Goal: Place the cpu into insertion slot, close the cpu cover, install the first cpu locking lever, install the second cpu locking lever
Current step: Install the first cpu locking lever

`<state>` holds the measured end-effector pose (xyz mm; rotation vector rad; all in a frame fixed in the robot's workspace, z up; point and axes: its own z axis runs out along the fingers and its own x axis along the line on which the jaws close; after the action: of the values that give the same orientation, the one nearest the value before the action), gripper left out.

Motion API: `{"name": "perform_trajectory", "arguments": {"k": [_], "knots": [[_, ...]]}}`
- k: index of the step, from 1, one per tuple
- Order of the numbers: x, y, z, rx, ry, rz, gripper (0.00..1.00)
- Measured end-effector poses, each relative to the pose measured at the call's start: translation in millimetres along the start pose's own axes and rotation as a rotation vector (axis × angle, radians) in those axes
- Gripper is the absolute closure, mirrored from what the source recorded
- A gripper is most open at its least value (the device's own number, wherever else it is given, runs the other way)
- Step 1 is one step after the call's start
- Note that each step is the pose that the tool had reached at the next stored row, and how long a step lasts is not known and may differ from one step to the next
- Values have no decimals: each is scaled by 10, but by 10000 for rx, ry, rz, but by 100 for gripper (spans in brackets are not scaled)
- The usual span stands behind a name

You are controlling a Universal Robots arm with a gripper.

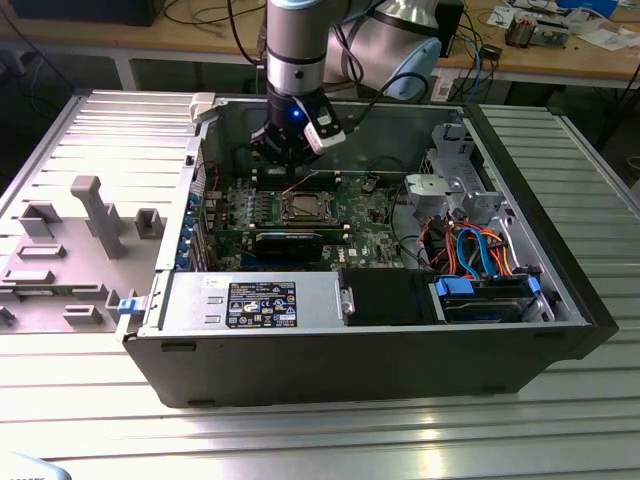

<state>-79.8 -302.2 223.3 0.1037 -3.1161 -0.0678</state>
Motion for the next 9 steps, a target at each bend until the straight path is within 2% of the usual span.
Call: {"name": "perform_trajectory", "arguments": {"k": [2,7,9], "knots": [[-6,0,10,2,1,2,89],[-41,1,34,95,12,-119,89],[-69,10,51,101,16,-198,89]]}}
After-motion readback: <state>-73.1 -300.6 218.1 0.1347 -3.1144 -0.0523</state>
